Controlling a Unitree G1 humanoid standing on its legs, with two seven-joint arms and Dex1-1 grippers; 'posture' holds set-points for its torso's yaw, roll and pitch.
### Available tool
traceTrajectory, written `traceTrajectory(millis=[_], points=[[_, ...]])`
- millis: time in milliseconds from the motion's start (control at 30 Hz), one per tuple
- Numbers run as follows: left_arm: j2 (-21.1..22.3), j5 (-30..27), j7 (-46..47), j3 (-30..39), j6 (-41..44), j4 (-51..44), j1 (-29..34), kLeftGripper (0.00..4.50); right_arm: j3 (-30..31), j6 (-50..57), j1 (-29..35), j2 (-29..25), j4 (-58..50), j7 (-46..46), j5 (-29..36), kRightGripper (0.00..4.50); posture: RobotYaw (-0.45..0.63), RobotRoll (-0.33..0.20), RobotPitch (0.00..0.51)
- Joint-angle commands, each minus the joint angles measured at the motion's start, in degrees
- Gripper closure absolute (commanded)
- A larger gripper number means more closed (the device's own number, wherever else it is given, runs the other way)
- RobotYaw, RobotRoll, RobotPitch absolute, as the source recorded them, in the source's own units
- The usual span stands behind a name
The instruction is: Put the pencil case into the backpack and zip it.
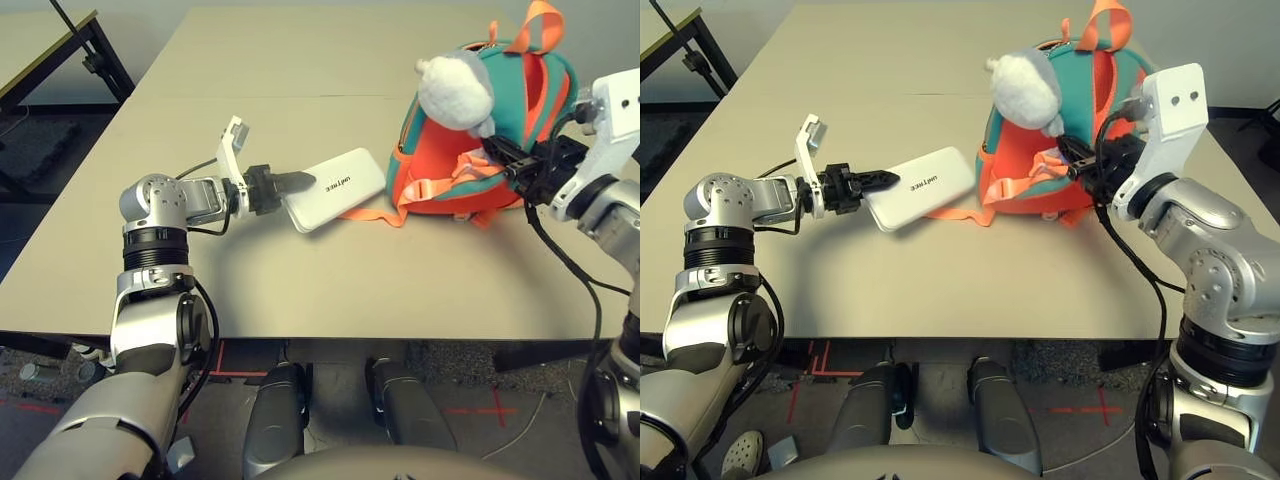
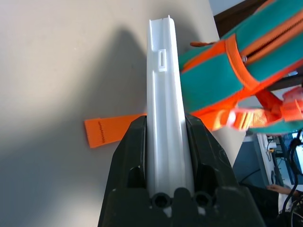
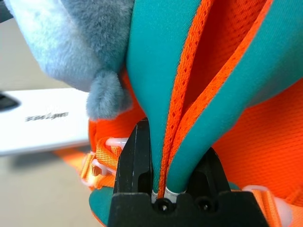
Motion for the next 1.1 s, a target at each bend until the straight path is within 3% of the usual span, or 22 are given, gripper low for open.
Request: traceTrajectory(millis=[33, 300, 500, 767, 933, 1100], points=[[0.28, 0.27, -2.03, -0.78, -1.12, 0.99, -1.76, 3.48, 0.93, -0.85, 3.49, 1.82, -2.82, -0.42, 1.11, 3.95, -0.26, 0.000, 0.140], [2.82, 0.96, -3.50, -1.95, -2.15, 0.00, -4.41, 3.48, 8.55, -11.30, 8.78, 6.03, 4.12, -0.91, -6.14, 3.95, -0.22, 0.000, 0.135], [9.17, 2.30, -8.93, -3.71, -7.99, -0.99, -8.82, 3.48, 10.91, -16.55, 8.07, 6.74, 9.65, -0.30, -8.77, 3.95, -0.19, 0.000, 0.135], [17.19, 2.10, -24.31, -9.79, -12.56, -4.90, -13.99, 3.48, 12.05, -19.86, 8.17, 6.78, 13.50, 0.86, -10.32, 3.95, -0.19, 0.000, 0.142], [17.93, 1.48, -32.20, -12.14, -12.72, -6.50, -16.34, 3.48, 12.67, -21.08, 8.35, 7.37, 14.94, 0.84, -10.95, 3.95, -0.19, 0.000, 0.146], [15.73, 4.89, -33.92, -15.33, -16.10, -3.44, -17.64, 3.48, 12.55, -21.13, 7.74, 8.02, 15.14, 0.32, -10.76, 3.95, -0.20, 0.000, 0.151]])
